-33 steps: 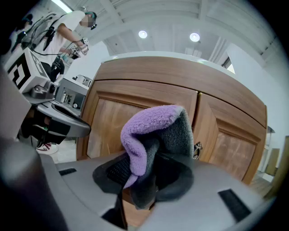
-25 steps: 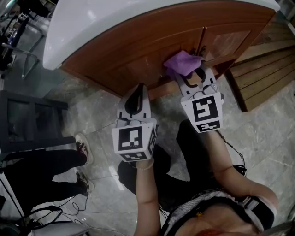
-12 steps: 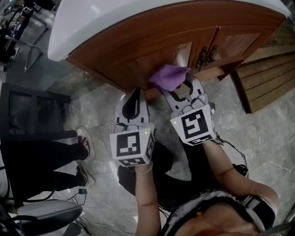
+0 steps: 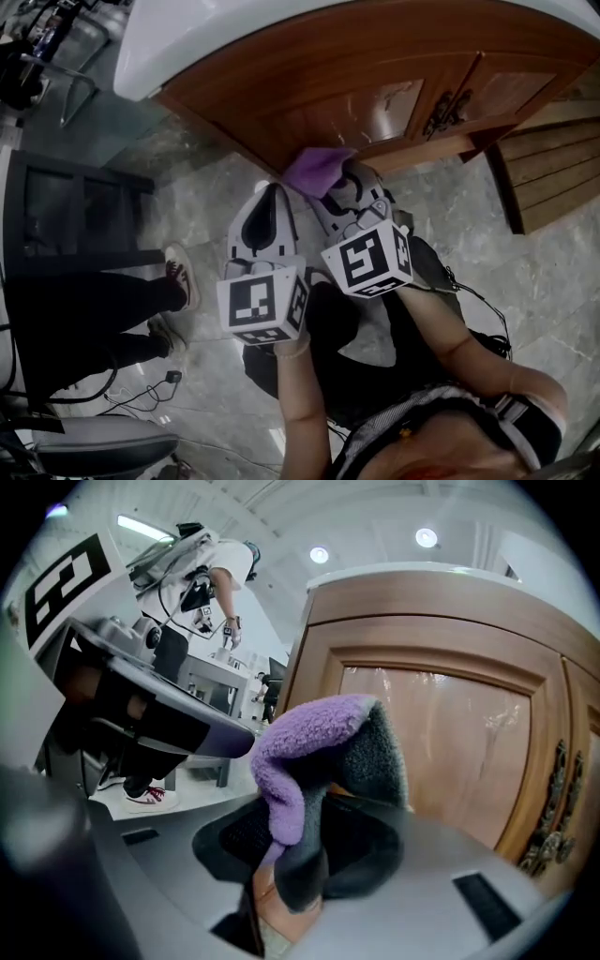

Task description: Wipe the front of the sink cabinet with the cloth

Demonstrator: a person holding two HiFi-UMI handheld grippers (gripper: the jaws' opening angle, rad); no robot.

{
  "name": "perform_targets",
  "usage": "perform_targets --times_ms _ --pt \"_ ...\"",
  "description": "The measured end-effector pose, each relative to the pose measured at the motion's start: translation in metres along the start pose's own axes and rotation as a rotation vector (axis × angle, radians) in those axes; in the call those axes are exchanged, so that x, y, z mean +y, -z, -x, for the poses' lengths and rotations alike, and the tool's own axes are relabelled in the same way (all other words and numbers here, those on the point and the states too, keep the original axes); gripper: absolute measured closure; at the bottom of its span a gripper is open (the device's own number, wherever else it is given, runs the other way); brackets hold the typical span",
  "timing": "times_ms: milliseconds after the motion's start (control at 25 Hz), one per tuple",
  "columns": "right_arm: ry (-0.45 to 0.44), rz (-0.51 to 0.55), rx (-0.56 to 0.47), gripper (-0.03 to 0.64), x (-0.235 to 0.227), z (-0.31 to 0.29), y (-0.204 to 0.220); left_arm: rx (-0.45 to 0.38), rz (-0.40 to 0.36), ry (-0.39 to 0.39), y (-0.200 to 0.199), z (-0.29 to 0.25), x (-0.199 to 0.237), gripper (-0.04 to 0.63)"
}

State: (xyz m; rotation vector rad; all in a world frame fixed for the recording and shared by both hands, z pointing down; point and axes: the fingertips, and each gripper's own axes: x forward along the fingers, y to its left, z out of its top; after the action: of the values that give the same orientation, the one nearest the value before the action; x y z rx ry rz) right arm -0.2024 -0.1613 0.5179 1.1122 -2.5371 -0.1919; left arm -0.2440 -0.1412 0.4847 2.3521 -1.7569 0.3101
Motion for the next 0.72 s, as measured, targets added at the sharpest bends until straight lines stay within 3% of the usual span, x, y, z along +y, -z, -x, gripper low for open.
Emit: perform_targets --times_ms 720 --pt "-0.029 0.01 0.004 0.434 0.018 -0.027 0.007 0.009 0.006 0.001 0.004 -0.002 0.002 0.595"
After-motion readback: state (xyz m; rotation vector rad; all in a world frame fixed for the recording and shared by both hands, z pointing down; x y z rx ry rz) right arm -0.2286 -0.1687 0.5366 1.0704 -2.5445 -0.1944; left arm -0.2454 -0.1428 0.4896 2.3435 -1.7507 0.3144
